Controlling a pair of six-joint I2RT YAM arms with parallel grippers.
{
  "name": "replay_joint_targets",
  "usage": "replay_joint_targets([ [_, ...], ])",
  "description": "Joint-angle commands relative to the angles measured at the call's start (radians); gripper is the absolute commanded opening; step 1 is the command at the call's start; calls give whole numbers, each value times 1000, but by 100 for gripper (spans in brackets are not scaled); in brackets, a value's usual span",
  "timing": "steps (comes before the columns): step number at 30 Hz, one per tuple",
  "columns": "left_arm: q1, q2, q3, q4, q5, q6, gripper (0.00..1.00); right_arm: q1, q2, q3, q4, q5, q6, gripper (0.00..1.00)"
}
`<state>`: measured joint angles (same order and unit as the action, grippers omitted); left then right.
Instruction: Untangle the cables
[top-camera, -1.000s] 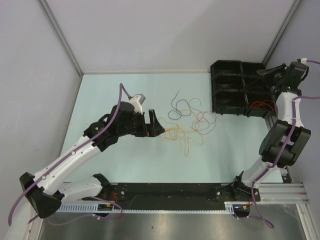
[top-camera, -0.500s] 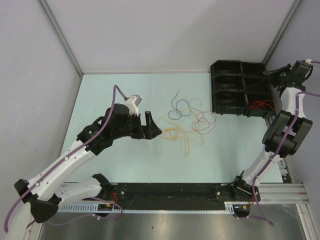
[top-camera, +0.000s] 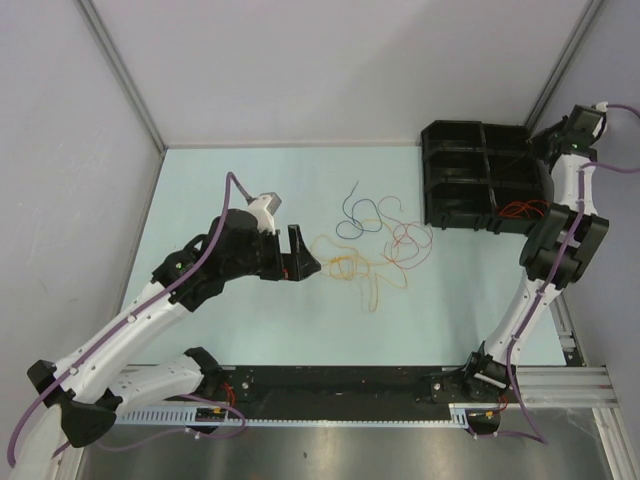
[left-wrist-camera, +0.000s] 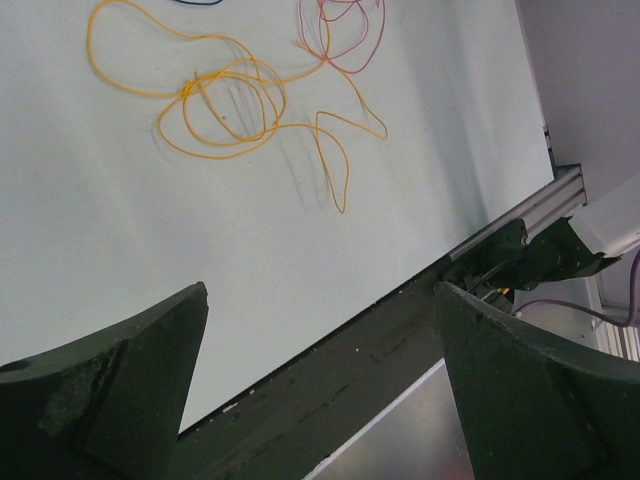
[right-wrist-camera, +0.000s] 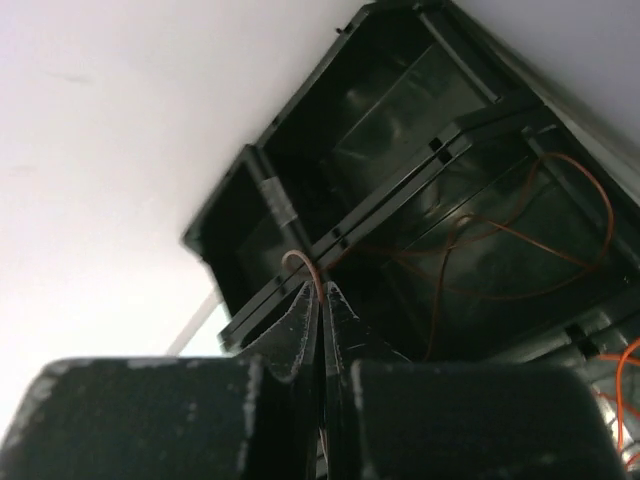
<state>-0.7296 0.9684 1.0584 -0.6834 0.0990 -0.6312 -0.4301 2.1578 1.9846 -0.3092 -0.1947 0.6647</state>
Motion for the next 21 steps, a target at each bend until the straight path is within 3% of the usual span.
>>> replay_joint_targets([
  [1,6,4,25,8,-8,-19,100,20,79,80,-53,158,-108,0],
  [8,6,36,64,-1,-5,-10,100,68,140,82,-51,395,-189,0],
  [14,6,52,101,-22,-4,4,100,63,194,155,-53,407,-218,0],
  [17,4,46,120,-36,-7,13,100,62,192,189,-105,422,-221,11],
  [18,4,46,126,-41,-7,18,100,59,195,229,-132,425,-215,27],
  [21,6,47,141,-45,-9,31,100,54,182,307,-241,428,-202,40],
])
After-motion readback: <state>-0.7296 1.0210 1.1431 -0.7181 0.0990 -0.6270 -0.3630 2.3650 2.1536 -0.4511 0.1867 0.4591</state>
